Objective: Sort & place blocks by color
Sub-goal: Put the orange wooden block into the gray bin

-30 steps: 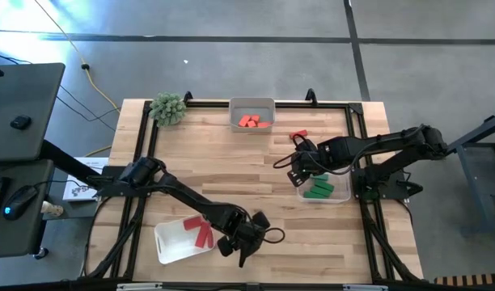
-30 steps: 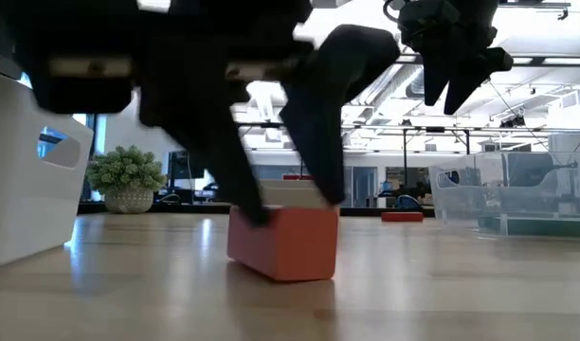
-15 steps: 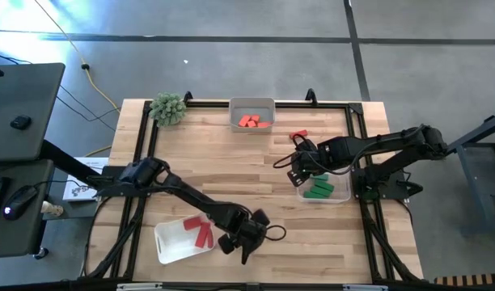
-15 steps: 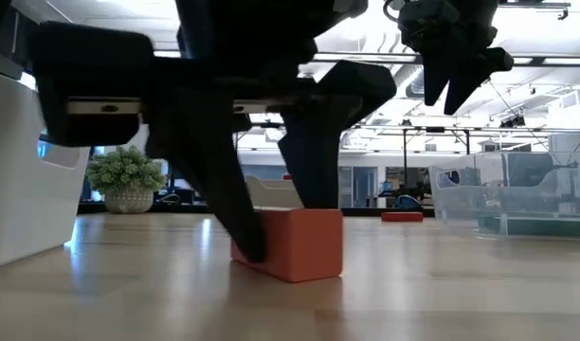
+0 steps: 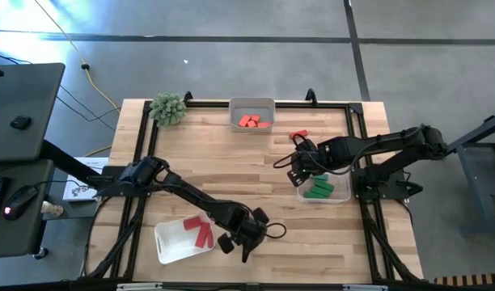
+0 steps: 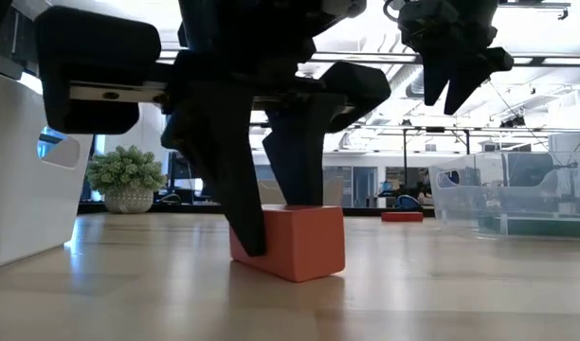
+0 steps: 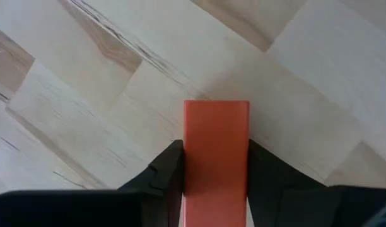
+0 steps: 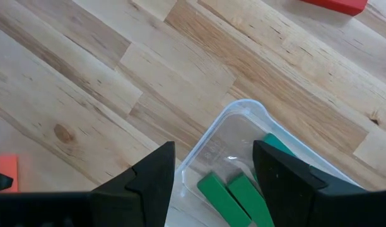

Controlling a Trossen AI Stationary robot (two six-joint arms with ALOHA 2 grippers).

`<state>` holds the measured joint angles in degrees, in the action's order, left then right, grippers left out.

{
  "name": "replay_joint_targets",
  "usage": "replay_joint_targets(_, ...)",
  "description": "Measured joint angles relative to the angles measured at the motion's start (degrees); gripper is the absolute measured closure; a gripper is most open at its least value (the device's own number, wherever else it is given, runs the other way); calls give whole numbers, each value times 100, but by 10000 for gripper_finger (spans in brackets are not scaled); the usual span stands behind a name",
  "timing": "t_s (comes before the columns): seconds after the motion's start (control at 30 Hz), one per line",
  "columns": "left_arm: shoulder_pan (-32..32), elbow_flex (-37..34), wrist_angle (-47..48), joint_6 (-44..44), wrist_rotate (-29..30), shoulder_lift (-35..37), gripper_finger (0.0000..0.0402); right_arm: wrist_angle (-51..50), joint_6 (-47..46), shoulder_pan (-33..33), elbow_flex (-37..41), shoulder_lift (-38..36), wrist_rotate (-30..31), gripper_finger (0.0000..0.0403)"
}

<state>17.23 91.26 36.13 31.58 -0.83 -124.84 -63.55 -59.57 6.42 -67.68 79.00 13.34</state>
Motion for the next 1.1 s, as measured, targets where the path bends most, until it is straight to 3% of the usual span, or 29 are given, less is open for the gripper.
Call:
replay_joint_targets(0.27,-113,-15,219,-358,-35,120,299,0,-136,0,0,0,0,201)
replay_joint_targets(0.57,-536,-7,71,-559,-21,630,299,11,831,-273,0,0,251,201)
replay_joint_targets(0.8,-1207,-9,332,-588,329,983,299,34,1795,-897,0,0,556,201)
replay_joint_targets(1.1,-2271,-4,346,-611,375,1220,299,116,3451,-2013,0,0,516,201)
